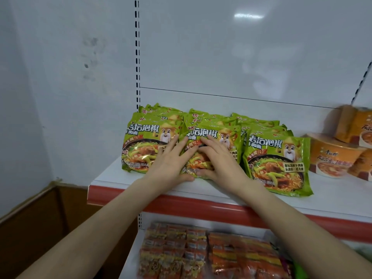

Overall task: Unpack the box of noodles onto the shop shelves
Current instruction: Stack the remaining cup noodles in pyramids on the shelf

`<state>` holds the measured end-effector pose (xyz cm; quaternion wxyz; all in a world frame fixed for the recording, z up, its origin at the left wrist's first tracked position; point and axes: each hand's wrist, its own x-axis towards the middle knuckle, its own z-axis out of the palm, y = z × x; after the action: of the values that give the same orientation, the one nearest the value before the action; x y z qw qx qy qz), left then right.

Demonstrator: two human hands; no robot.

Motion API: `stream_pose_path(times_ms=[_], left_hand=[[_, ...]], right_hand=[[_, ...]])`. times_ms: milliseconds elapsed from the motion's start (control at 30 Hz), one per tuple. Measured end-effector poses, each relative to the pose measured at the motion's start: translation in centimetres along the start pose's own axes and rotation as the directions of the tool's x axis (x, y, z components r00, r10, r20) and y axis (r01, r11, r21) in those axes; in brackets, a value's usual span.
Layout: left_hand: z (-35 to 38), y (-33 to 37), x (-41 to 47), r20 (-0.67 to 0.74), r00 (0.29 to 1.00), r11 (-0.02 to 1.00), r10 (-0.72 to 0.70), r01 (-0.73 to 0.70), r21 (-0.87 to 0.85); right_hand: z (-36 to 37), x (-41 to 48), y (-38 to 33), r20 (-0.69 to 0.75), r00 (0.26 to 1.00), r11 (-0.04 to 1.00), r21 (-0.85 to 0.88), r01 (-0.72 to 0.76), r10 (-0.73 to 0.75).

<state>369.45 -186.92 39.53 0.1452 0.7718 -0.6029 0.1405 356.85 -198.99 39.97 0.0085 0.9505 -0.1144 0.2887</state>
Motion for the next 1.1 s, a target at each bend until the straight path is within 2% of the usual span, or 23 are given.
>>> stream_pose_path(times_ms=[100,233,367,467,500,567,667,700,767,867,933,1000,1100], left_hand=[[0.5,-0.1,0.3,-0.016,1.000,1.000,-0.023,0.023,0.000],[0.2,0.5,0.3,-0.039,0.998,0.999,-0.041,0.041,-0.007],[-0.2,2.3,0.9,-0.056,0.998,0.995,-0.001,0.006,0.098],[-0.5,3.4,1.4,-0.044,0.999,0.995,-0.011,0.015,0.100],[-0.5,3.6,1.5,-0.038,0.999,0.994,-0.018,0.022,0.105],[-0.5,3.8,1.6,-0.016,1.000,0.993,-0.018,0.020,0.119],[-0.6,4.2,1.6,-0.006,1.000,0.988,0.010,-0.009,0.155],[-0.6,4.4,1.5,-0.002,1.000,0.987,0.016,-0.016,0.163],[-0.7,4.8,1.5,0.009,1.000,0.990,-0.002,0.001,0.141],[-0.7,5.2,1.4,-0.001,1.000,0.990,-0.023,0.023,0.140],[-0.6,6.2,1.7,-0.082,0.996,0.988,0.022,-0.009,0.156],[-0.3,8.1,2.4,-0.136,0.987,0.993,0.082,-0.069,0.099],[0.8,11.0,3.7,-0.034,0.991,0.991,0.128,-0.126,0.045]], right_hand=[[-1.3,-1.4,1.0,0.010,1.000,1.000,0.002,0.023,-0.023],[-1.7,-3.0,1.9,-0.018,1.000,0.973,-0.230,0.001,-0.005],[-1.5,-2.3,1.8,0.015,0.999,0.979,-0.200,-0.045,0.049],[-3.2,-3.1,2.2,0.037,0.999,0.985,-0.170,0.028,-0.021],[-3.9,-3.8,2.6,-0.008,0.999,0.981,-0.189,0.041,-0.043],[-5.6,-5.6,4.3,-0.126,0.992,0.953,-0.301,-0.034,-0.004],[-7.3,-8.3,6.2,-0.121,0.959,0.871,-0.402,-0.282,0.255],[-7.1,-8.9,6.8,-0.066,0.938,0.862,-0.375,-0.340,0.341],[-6.5,-9.2,7.4,0.013,0.933,0.883,-0.327,-0.337,0.361],[-5.9,-8.6,7.6,-0.011,0.953,0.923,-0.248,-0.295,0.302],[-5.6,-8.5,7.9,-0.043,0.956,0.928,-0.232,-0.293,0.291],[-5.3,-8.7,8.0,-0.084,0.959,0.940,-0.193,-0.283,0.271],[-5.4,-9.2,8.2,-0.066,0.963,0.964,-0.038,-0.264,0.261]])
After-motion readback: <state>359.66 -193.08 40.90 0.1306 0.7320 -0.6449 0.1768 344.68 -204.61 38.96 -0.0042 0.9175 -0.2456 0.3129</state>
